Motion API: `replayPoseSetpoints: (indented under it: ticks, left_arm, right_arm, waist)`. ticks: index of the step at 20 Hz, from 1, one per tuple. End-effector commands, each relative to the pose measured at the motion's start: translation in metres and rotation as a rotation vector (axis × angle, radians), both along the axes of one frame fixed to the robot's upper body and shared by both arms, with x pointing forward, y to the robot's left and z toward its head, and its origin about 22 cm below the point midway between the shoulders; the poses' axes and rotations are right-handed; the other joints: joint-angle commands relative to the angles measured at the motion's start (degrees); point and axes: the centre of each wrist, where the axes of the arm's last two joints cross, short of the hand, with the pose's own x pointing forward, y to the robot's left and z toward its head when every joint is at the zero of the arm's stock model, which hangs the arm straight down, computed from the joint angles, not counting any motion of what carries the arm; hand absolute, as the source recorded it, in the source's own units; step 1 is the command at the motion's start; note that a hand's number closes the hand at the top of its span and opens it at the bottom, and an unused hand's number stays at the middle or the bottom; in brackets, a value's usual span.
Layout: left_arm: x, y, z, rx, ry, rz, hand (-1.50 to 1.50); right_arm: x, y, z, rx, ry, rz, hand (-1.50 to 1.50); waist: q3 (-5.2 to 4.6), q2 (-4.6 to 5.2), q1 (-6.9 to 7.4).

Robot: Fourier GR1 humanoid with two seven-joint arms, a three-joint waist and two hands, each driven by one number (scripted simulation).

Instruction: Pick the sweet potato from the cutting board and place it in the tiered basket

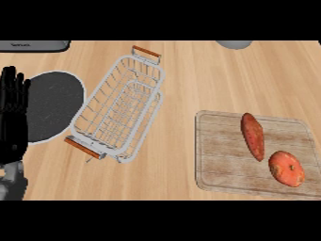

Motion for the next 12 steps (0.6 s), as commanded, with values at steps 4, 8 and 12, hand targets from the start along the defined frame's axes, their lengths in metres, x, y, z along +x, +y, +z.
replayPoseSetpoints:
  ticks: [4, 8, 12]
  left_arm:
    - [-0.004, 0.004, -0.026, -0.027, 0.265, -0.11, 0.0]
    - [-0.019, 0.0, -0.056, -0.065, 0.417, -0.156, 0.0]
    - [-0.011, 0.0, -0.048, -0.067, 0.453, -0.205, 0.0]
  right_arm:
    - [-0.015, 0.068, -0.003, 0.031, -0.061, 0.374, 1.5]
    - [-0.031, 0.016, -0.062, -0.18, 0.209, -0.152, 1.5]
    - [-0.059, 0.089, -0.096, 0.018, 0.186, -0.206, -1.5]
  waist:
    - [2.12, -0.89, 0.79]
    - [1.7, -0.14, -1.53]
    - [2.08, -0.91, 0.36]
